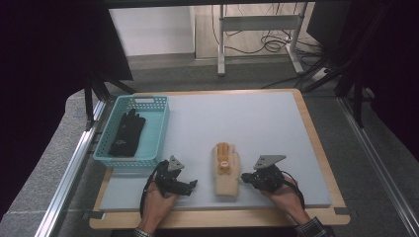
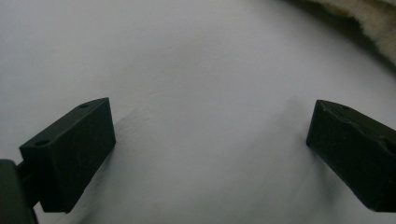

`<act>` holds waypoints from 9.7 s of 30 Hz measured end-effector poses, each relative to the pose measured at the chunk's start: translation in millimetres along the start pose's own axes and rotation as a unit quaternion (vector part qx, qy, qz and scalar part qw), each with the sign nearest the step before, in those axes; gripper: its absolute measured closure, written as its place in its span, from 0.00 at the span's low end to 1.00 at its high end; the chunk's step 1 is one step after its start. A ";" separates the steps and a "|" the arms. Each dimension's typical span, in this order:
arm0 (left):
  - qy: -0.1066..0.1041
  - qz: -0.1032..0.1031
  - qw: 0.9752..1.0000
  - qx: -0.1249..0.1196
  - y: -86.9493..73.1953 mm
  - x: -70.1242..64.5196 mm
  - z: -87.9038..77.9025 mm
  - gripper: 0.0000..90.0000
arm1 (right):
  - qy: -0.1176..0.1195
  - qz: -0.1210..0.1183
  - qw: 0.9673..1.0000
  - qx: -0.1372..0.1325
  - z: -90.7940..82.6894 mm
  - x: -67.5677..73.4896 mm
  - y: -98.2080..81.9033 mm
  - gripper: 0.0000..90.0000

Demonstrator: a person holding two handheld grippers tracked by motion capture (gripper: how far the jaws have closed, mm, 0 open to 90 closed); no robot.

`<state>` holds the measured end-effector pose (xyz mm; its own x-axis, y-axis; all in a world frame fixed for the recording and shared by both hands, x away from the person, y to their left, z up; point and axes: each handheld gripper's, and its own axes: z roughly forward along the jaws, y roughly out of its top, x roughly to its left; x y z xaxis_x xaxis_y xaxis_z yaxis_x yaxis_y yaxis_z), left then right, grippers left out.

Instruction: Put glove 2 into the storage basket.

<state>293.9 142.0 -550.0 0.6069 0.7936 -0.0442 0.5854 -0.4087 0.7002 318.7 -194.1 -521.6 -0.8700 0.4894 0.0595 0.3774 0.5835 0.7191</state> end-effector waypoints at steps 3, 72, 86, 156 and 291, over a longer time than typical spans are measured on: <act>0.003 0.000 1.000 0.002 -1.1 -0.5 -1.9 0.03 | 0.007 -0.006 1.000 0.002 4.1 4.7 1.6 0.93; 0.014 -0.019 1.000 0.000 -16.4 15.3 -14.1 0.02 | -0.110 0.060 0.991 -0.034 -25.8 -31.3 -5.6 0.43; 0.014 -0.018 1.000 0.001 -16.2 15.2 -14.0 0.02 | -0.177 0.085 0.980 -0.010 -36.4 -53.0 -40.6 0.29; -0.019 0.026 0.996 0.084 86.9 -45.5 51.9 0.32 | -0.180 0.092 0.979 -0.013 -36.0 -54.9 -43.0 0.24; 0.141 -0.162 0.968 0.128 94.0 192.3 -18.0 0.58 | -0.179 0.092 0.979 -0.013 -36.1 -54.9 -43.1 0.24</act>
<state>456.0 264.3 -479.9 0.2203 0.9754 -0.0101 0.8567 -0.1885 0.4802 338.8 -269.5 -530.8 -0.6193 0.7833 -0.0535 0.5045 0.4493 0.7373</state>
